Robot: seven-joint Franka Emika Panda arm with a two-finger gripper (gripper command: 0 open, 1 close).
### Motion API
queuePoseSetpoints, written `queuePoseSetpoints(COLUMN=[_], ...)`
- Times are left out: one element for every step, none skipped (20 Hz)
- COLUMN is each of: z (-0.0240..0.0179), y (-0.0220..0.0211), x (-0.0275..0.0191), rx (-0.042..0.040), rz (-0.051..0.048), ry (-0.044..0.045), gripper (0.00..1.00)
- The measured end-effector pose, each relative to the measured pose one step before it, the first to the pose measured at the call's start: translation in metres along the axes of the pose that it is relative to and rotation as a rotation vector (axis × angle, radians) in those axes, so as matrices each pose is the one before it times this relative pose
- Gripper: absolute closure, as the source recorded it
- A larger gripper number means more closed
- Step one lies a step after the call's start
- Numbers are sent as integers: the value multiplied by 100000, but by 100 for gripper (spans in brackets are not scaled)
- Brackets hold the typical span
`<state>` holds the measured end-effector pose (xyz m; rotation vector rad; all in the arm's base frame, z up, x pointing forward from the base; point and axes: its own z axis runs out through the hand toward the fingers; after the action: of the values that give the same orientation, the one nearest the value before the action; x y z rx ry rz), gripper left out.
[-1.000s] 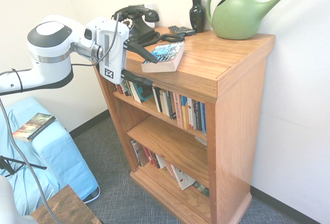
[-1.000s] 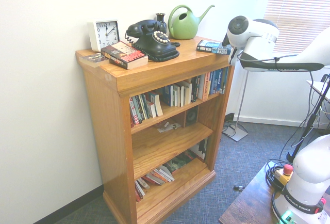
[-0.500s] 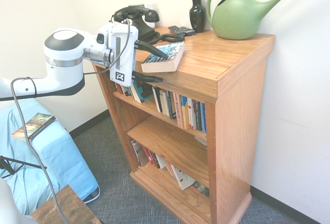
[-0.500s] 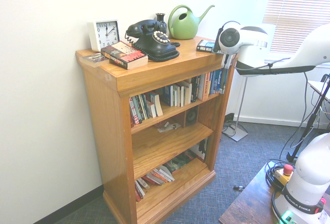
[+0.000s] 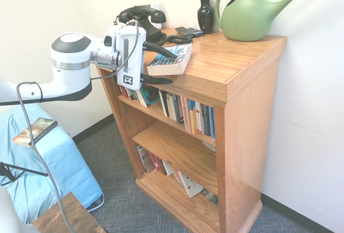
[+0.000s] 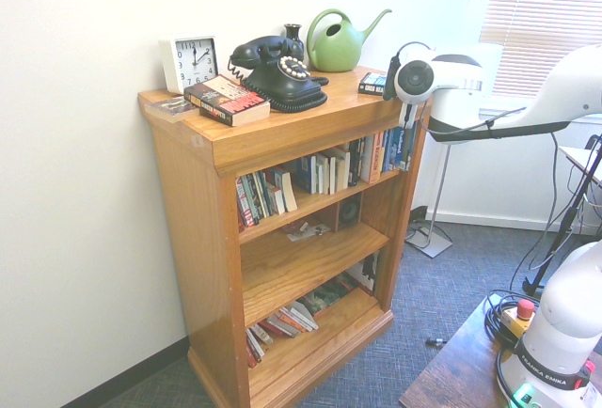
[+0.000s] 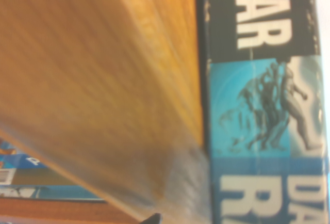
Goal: Put the book on the shelf
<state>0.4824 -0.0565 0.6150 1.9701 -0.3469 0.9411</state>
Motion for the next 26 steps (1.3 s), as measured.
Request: queuePoseSetpoints(z=[297,94,66,147,155,61,34,12,11,18,11,-6,-1,2,7,-21,-68,-53,-35,-197,-228,54,78,69,37,-113], y=[48,33,101,186,124,24,23,59,39,-17,23,69,80,16,-33,10,66,38,31,-15,-450,-570,-484,-221,-39,34], x=[100,67,70,67,36,13,16,57,59,-7,10,60,67,12,-13,20,110,72,62,303,496,406,376,259,234,155], rx=[-169,-78,-119,-247,-180,-79,-198,-187,-132,-51,-150,-172,-128,24,49,-74,-118,-143,-25,674,2035,819,462,325,443,859], rz=[233,124,225,348,231,44,26,98,92,-44,-22,69,143,111,20,21,145,104,87,235,5,-338,-254,230,800,1272], ry=[-303,-76,-41,-180,-207,-95,-126,-42,-21,-72,-81,-7,16,-98,-130,0,109,33,83,990,1606,523,305,-54,-408,-735], gripper=[100,100,100,100,100,100,100,100,100,100,100,100,100,100,100,100,100,100,100,100,100,100,100,100,100,100])
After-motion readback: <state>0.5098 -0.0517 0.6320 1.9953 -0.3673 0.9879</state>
